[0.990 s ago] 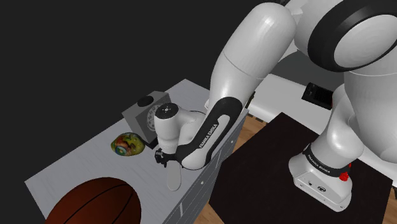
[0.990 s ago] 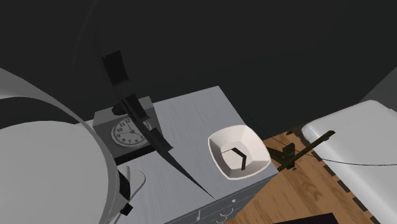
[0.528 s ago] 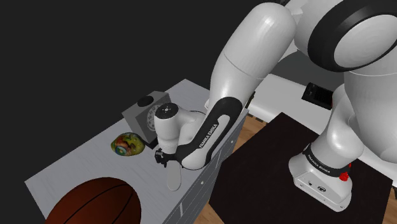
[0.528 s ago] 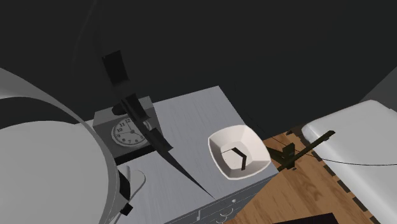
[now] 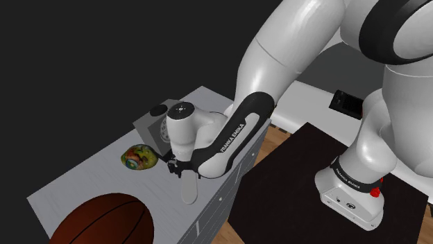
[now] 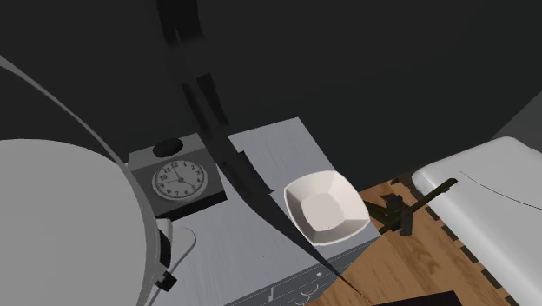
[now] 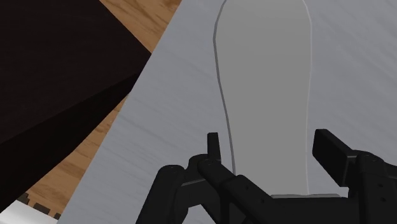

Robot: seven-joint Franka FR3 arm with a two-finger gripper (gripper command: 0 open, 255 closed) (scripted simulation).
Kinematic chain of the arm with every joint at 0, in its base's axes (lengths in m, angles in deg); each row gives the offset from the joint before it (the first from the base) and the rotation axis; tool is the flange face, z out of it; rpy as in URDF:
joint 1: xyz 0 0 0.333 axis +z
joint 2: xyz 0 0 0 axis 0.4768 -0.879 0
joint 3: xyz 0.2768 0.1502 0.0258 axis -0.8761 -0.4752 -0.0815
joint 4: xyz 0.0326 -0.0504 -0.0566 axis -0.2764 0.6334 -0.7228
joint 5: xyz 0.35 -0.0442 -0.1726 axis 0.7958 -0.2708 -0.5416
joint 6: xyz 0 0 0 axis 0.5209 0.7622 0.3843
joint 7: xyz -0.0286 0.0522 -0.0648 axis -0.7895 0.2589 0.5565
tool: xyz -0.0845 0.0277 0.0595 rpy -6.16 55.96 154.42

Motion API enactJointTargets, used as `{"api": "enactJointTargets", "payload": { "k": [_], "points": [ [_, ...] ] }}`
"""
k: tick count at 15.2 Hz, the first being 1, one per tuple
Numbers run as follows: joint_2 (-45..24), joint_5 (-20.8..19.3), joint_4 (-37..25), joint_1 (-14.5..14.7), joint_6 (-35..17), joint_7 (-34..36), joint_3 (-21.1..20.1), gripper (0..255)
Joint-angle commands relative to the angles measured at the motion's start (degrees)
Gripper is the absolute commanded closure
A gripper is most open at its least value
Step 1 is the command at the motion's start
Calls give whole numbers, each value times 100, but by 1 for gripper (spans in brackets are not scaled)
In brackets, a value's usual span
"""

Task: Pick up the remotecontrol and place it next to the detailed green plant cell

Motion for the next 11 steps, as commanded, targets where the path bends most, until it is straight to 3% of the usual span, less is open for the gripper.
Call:
{"api": "enactJointTargets", "payload": {
  "k": [1, 11],
  "points": [
    [152, 3, 24, 5, 128, 7, -3, 255],
    [852, 22, 135, -7, 718, -5, -19, 255]
  ]
}}
